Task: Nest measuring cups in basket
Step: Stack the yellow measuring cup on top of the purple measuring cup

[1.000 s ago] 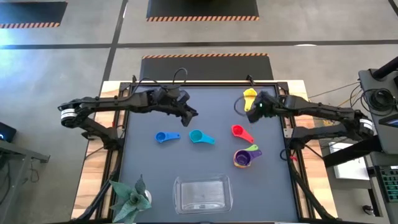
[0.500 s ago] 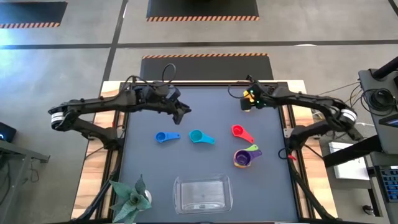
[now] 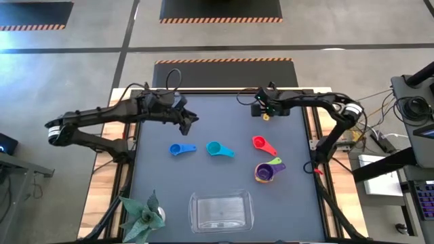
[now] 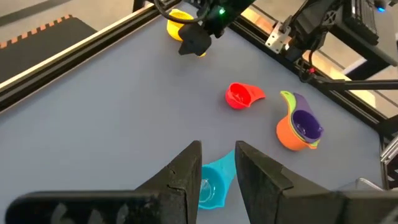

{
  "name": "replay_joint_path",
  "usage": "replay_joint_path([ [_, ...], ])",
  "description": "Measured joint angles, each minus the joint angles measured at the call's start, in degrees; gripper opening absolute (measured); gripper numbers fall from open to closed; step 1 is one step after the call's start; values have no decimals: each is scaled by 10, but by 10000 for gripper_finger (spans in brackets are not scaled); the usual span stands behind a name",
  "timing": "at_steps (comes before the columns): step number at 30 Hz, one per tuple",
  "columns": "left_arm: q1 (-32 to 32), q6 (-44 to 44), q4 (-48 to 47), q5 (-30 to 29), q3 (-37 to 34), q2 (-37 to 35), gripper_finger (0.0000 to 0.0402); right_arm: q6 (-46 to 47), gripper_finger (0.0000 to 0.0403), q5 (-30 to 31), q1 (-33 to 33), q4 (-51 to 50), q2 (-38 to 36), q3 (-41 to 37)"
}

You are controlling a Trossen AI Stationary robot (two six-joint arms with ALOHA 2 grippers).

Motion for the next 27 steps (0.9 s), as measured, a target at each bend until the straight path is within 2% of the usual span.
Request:
replay_joint_path([
  [3,0,-15,-1,0,-5,-6,79,0,352,0,0,-26,15,23],
  [6,0,-34,4,0,-6,-17,79,0,315,1,0,-51,23,39],
  [17,-1,-12,9,0,-23,-48,79,-1,125,-11,0,-87,23,65],
  [27,-1,-12,12,0,-45,-48,79,-38,121,-50,19,-127,-37,66],
])
